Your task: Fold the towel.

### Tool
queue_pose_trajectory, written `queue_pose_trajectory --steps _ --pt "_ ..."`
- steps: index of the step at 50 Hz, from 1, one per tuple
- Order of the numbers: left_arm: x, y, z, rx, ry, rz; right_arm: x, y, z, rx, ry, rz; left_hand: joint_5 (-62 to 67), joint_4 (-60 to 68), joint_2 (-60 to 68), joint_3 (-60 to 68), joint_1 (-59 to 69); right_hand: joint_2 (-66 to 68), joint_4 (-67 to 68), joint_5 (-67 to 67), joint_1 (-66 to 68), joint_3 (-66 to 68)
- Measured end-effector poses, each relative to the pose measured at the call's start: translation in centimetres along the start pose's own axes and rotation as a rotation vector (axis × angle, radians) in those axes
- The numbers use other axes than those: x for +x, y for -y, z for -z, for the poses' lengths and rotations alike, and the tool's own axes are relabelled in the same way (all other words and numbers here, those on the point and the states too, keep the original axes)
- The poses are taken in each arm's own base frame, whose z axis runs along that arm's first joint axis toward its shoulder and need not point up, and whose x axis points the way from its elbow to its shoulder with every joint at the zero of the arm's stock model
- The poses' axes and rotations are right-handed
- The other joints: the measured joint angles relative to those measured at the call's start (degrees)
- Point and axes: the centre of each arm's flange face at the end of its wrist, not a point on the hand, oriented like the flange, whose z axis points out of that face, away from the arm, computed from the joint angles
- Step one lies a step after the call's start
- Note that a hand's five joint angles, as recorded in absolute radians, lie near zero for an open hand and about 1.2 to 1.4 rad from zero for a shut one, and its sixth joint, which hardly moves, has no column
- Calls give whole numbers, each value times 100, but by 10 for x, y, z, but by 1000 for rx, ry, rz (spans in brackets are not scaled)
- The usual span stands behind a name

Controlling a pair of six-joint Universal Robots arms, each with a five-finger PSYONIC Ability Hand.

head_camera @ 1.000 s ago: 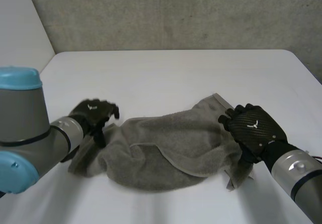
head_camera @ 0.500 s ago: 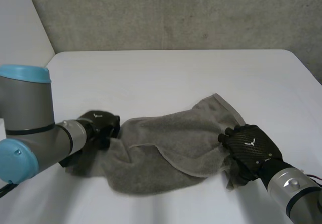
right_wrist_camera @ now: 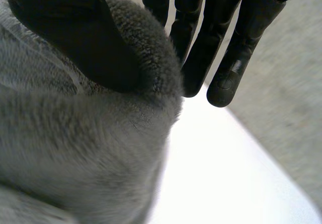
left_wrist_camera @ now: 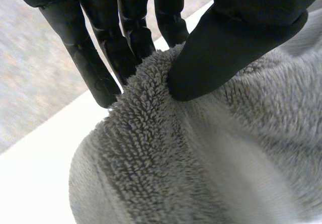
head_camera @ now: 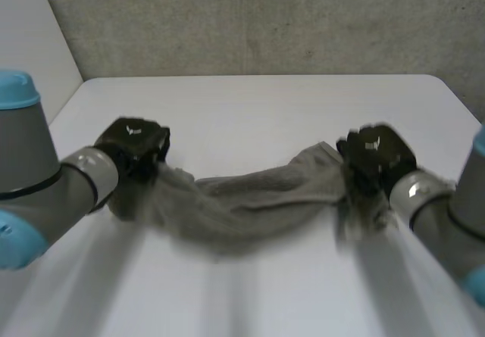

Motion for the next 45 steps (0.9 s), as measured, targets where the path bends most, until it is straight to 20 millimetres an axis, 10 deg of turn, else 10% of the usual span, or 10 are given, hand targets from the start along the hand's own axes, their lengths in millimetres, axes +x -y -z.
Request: queue_pose_trajectory --steps 9,15,20,24,34,42,45 --pt "-48 70 -46 398 253 -100 63 85 -62 285 -258 107 0 2 4 10 0 0 2 12 0 48" --pt "-78 147 -34 875 439 -71 97 155 -60 626 -481 100 0 2 5 11 0 0 3 26 0 51" --pt "-80 151 -27 942 458 -49 96 160 -53 654 -490 90 8 2 5 11 0 0 3 54 0 51" --pt "-71 125 -31 844 426 -27 82 138 -50 544 -401 86 10 2 5 11 0 0 3 65 0 51" --pt "-24 -26 -25 217 245 39 4 15 -27 -86 130 38 10 2 5 11 0 0 4 72 0 55" --pt "7 -76 4 -79 128 71 -14 -22 -18 -255 246 34 -245 -340 -376 -314 -70 0 4 72 0 55" --pt "17 -78 16 -142 89 71 -15 -26 -17 -267 247 34 -1839 -1952 -1949 -1924 -1877 0 4 73 0 55"
